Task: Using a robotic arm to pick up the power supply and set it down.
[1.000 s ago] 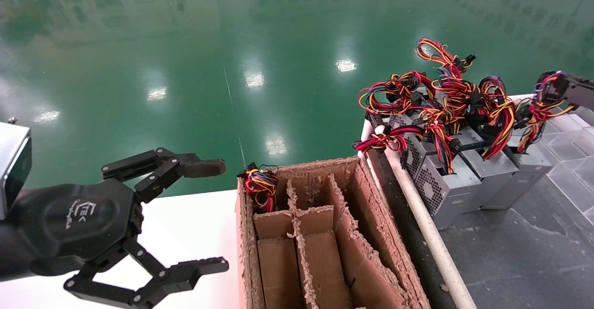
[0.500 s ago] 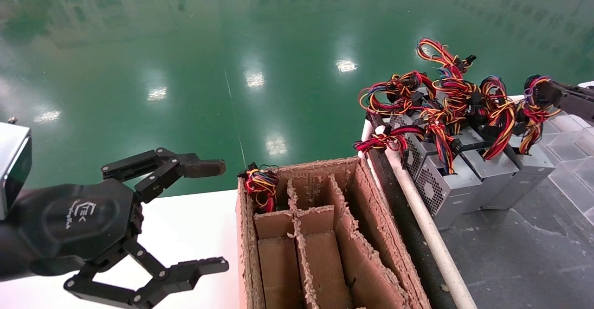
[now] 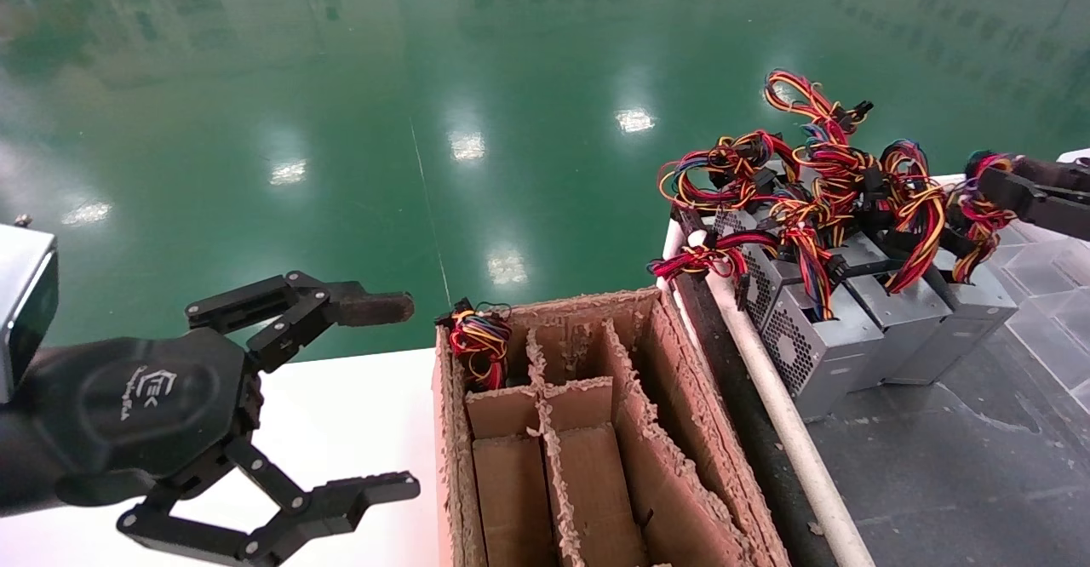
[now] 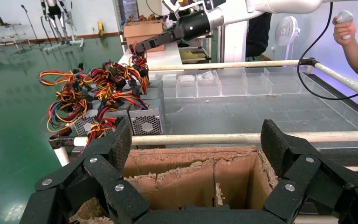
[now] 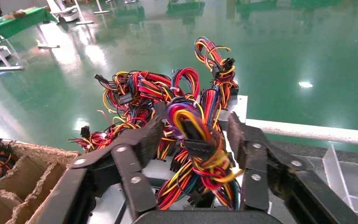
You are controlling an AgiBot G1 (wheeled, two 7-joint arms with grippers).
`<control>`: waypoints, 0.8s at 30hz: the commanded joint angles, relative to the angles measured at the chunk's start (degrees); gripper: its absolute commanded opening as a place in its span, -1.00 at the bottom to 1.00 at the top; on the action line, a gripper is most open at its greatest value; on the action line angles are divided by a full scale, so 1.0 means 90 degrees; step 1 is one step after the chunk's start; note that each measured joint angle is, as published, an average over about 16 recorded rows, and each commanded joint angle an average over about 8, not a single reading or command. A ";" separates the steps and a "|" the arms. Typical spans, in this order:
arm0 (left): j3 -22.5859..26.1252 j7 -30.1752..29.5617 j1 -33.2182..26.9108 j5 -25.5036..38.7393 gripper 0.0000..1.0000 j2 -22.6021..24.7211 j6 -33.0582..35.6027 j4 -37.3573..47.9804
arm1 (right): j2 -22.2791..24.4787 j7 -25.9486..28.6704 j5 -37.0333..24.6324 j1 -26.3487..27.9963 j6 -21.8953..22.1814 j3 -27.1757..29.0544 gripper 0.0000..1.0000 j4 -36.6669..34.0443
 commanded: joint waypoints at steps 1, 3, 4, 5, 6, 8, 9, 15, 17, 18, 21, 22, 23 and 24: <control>0.0000 0.0000 0.0000 0.0000 1.00 0.0000 0.0000 0.0000 | 0.0048 -0.0024 -0.0021 0.0036 -0.0037 -0.0014 1.00 0.0011; 0.0000 0.0000 0.0000 0.0000 1.00 0.0000 0.0000 0.0000 | 0.0113 -0.0051 -0.0014 0.0100 -0.0107 -0.0008 1.00 0.0034; 0.0000 0.0000 0.0000 0.0000 1.00 0.0000 0.0000 0.0000 | 0.0146 -0.0065 -0.0006 0.0132 -0.0150 -0.0002 1.00 0.0048; 0.0000 0.0000 0.0000 0.0000 1.00 0.0000 0.0000 0.0000 | 0.0180 -0.0081 0.0007 0.0164 -0.0206 0.0007 1.00 0.0063; 0.0000 0.0000 0.0000 0.0000 1.00 0.0000 0.0000 0.0000 | 0.0215 -0.0098 0.0026 0.0196 -0.0271 0.0020 1.00 0.0080; 0.0000 0.0000 0.0000 0.0000 1.00 0.0000 0.0000 0.0000 | 0.0285 -0.0149 0.0086 0.0250 -0.0445 0.0062 1.00 0.0118; 0.0000 0.0000 0.0000 0.0000 1.00 0.0000 0.0000 0.0000 | 0.0316 -0.0175 0.0117 0.0271 -0.0530 0.0082 1.00 0.0136; 0.0000 0.0001 0.0001 -0.0001 1.00 0.0000 -0.0001 0.0002 | 0.0411 -0.0263 0.0260 0.0210 -0.0870 0.0233 1.00 0.0400; 0.0000 0.0001 0.0001 -0.0001 1.00 0.0000 -0.0002 0.0002 | 0.0405 -0.0233 0.0270 0.0107 -0.0864 0.0289 1.00 0.0594; 0.0000 0.0001 0.0001 -0.0001 1.00 0.0000 -0.0002 0.0003 | 0.0400 -0.0212 0.0272 0.0044 -0.0851 0.0321 1.00 0.0717; 0.0000 0.0001 0.0001 -0.0001 1.00 0.0000 -0.0002 0.0003 | 0.0380 -0.0134 0.0299 -0.0172 -0.0834 0.0434 1.00 0.1107; 0.0000 0.0001 0.0001 -0.0001 1.00 0.0000 -0.0002 0.0003 | 0.0374 -0.0109 0.0308 -0.0243 -0.0828 0.0471 1.00 0.1234; 0.0000 0.0001 0.0001 -0.0001 1.00 0.0000 -0.0002 0.0003 | 0.0367 -0.0083 0.0318 -0.0316 -0.0822 0.0510 1.00 0.1366; 0.0001 0.0001 0.0001 -0.0001 1.00 0.0000 -0.0002 0.0003 | 0.0361 -0.0057 0.0327 -0.0389 -0.0816 0.0548 1.00 0.1498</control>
